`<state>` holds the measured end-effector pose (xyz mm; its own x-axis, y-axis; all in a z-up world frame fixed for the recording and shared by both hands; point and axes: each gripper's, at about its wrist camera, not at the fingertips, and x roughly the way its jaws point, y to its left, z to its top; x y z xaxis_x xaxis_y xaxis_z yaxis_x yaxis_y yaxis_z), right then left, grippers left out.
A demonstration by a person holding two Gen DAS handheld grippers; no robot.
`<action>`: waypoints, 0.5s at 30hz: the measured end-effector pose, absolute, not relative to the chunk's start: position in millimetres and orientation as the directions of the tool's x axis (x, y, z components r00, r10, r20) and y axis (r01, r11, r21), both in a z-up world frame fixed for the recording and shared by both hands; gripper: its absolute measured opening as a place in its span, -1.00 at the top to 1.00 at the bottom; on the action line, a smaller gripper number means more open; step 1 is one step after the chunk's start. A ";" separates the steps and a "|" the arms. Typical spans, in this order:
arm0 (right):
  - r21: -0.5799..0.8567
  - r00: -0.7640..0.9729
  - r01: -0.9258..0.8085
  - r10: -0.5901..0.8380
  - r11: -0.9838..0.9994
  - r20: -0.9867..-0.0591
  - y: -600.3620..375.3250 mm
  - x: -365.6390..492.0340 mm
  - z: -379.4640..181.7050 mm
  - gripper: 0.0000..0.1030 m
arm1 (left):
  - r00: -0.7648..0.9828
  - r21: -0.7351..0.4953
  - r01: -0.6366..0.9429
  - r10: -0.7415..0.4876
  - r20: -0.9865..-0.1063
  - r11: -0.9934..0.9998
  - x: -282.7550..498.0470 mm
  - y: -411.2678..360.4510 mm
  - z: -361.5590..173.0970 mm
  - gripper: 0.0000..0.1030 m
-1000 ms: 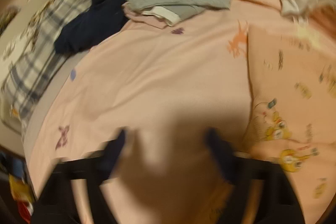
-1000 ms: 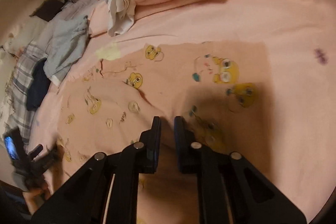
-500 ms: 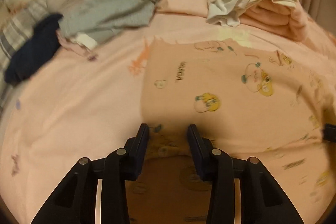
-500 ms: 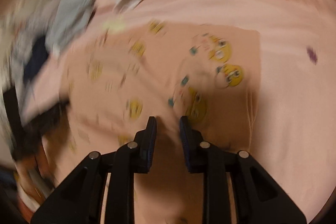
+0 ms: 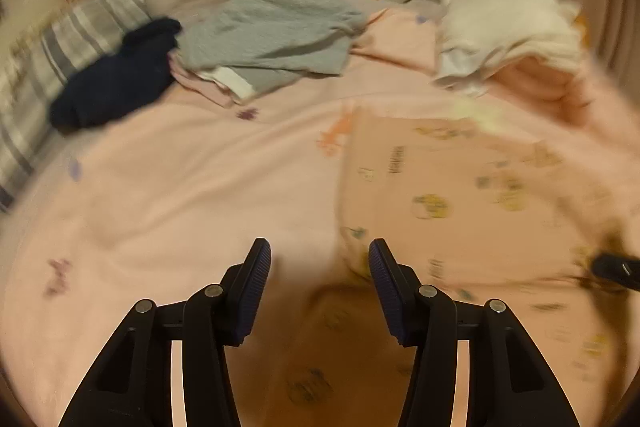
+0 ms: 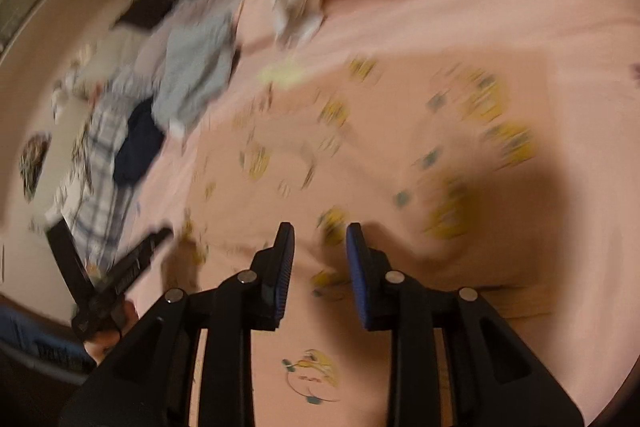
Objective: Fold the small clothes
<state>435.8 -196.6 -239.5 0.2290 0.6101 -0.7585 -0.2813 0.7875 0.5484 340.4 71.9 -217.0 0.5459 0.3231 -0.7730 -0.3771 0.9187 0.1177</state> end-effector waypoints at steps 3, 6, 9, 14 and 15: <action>0.327 0.249 -0.449 0.468 0.831 -0.848 -151.4 415.3 -243.1 0.42 | 0.478 0.209 -0.372 0.380 -0.792 0.904 356.7 79.3 -247.8 -0.08; 0.316 0.211 -0.522 0.479 0.792 -0.852 -144.1 405.8 -234.2 0.41 | 0.489 0.203 -0.375 0.379 -0.785 0.905 343.3 87.5 -241.4 -0.15; 0.417 0.196 -0.392 0.517 0.820 -0.833 -167.0 422.6 -230.2 0.43 | 0.411 0.337 -0.429 0.513 -0.754 0.838 339.2 100.0 -246.0 -0.11; 0.467 0.316 -0.183 0.501 0.865 -0.805 -226.1 437.7 -220.9 0.34 | 0.410 0.181 -0.542 0.446 -0.796 0.821 319.9 144.3 -231.8 0.09; 0.485 0.329 -0.155 0.508 0.860 -0.796 -235.2 439.9 -219.4 0.34 | 0.448 0.077 -0.537 0.361 -0.818 0.840 318.5 149.1 -225.6 0.09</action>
<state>439.9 -235.2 -219.4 0.3289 0.5084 -0.7959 -0.1550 0.8604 0.4855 318.5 149.1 -225.6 0.4479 0.3610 -0.8180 -0.5369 0.8401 0.0768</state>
